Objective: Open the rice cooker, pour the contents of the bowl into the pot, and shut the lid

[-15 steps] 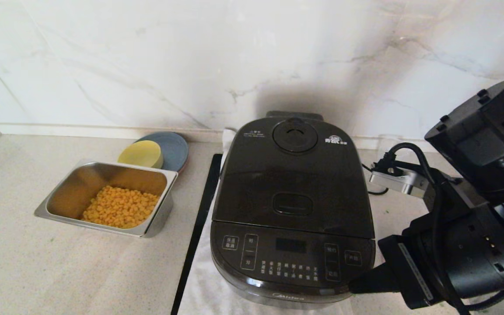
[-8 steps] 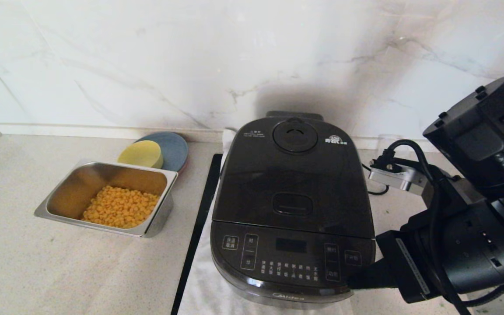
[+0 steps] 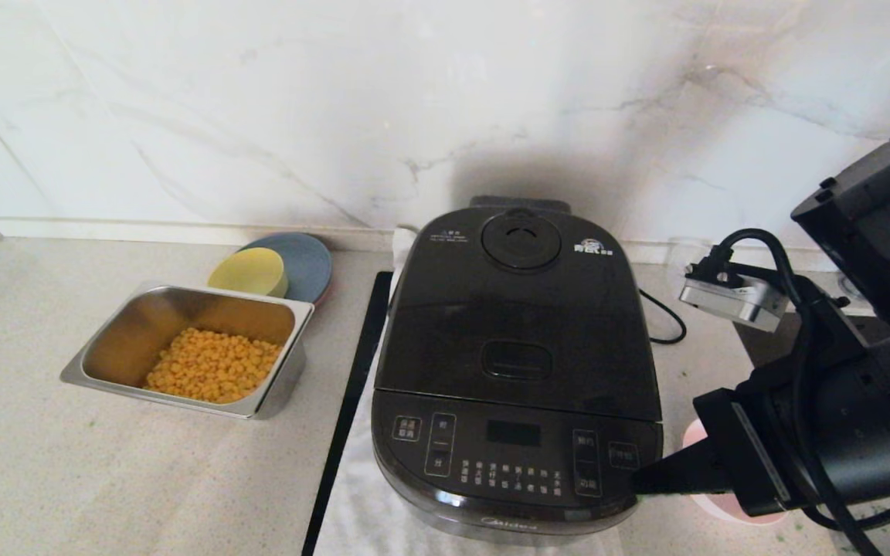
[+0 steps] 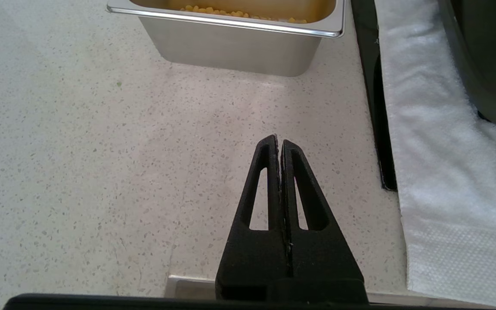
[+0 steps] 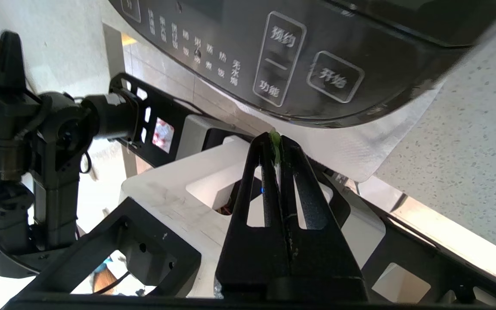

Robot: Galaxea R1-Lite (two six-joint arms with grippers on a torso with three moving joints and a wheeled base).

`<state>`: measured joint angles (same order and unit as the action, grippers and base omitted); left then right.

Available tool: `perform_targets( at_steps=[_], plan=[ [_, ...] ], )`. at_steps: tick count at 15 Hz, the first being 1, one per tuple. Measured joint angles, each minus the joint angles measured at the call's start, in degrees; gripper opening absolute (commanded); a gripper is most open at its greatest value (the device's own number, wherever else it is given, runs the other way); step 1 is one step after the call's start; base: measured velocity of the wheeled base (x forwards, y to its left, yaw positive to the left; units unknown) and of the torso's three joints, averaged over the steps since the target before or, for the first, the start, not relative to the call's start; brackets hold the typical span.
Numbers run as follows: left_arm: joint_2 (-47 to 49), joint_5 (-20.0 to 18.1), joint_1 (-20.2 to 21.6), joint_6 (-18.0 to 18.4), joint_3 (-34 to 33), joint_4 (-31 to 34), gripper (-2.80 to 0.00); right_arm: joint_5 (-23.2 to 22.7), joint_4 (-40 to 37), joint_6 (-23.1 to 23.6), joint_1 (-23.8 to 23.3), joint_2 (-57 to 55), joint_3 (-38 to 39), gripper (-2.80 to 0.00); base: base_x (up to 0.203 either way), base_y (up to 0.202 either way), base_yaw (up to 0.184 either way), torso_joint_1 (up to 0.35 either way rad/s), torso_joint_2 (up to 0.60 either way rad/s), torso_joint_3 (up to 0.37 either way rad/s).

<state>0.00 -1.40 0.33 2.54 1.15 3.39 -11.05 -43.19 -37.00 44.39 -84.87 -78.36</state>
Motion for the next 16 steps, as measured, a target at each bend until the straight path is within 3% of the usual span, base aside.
perform_targets(
  at_steps=[16],
  plan=[
    [0.0,0.0,0.0,0.0,0.0,0.0,-2.80,-0.4,0.1,0.1,-3.8,-0.4,-1.0,-2.80,0.000,0.000,0.000,0.000,0.00,0.000]
  ],
)
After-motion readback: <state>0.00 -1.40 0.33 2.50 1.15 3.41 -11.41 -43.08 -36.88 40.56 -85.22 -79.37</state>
